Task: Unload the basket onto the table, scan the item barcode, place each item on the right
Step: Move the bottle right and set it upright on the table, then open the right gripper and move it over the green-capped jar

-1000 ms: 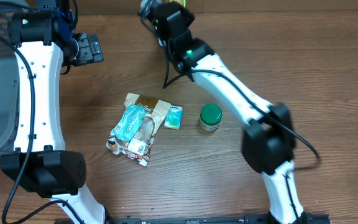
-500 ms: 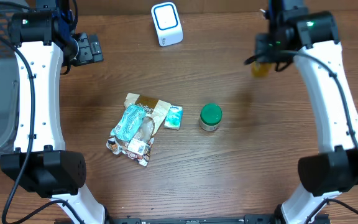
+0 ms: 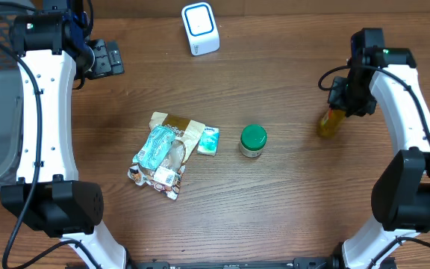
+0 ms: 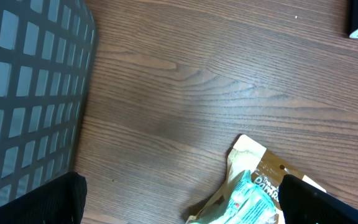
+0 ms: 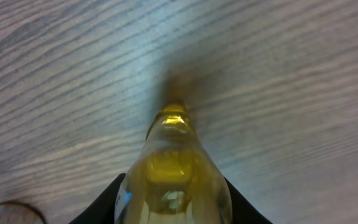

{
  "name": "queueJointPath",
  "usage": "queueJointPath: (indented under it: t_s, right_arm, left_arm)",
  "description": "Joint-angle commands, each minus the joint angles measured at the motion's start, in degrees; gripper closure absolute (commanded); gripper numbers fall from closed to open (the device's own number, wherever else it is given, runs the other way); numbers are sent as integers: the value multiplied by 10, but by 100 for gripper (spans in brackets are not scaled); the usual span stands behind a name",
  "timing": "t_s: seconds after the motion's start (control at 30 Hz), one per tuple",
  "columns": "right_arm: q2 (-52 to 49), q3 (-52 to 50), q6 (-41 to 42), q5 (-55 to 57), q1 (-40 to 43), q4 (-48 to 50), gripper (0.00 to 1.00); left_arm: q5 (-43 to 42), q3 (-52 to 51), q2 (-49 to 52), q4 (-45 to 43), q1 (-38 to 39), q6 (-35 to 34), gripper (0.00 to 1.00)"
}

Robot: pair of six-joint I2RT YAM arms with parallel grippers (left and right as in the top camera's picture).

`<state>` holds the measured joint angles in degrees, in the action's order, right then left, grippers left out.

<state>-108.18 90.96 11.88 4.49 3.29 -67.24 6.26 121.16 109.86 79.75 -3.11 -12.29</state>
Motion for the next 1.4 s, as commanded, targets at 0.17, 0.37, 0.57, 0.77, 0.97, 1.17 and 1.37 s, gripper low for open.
queueJointPath:
  t_s: [0.17, 0.37, 0.57, 0.77, 0.97, 1.17, 1.37]
  right_arm:
    - [7, -32, 3, -6, 1, 40, 10]
    - [9, 32, 4, -6, 1, -9, 0]
    - [11, 209, 4, -6, 1, -144, 0]
    - [12, 280, 3, -74, 0, -226, 0]
    - [12, 277, 1, -115, -30, -242, 0]
    - [12, 273, 2, -117, -102, -246, 0]
    - [12, 245, 15, -116, -188, -232, 0]
  left_arm:
    - [1, 8, -9, -1, -2, -6, 0]
    - [1, 8, -9, -1, -2, -6, 0]
    - [1, 8, -9, -1, -2, -6, 1]
    - [1, 8, -9, -1, -2, -6, 0]
    - [1, 8, -9, -1, -2, -6, 1]
    - [1, 8, -9, -1, -2, -6, 1]
    - [1, 8, -9, -1, -2, -6, 0]
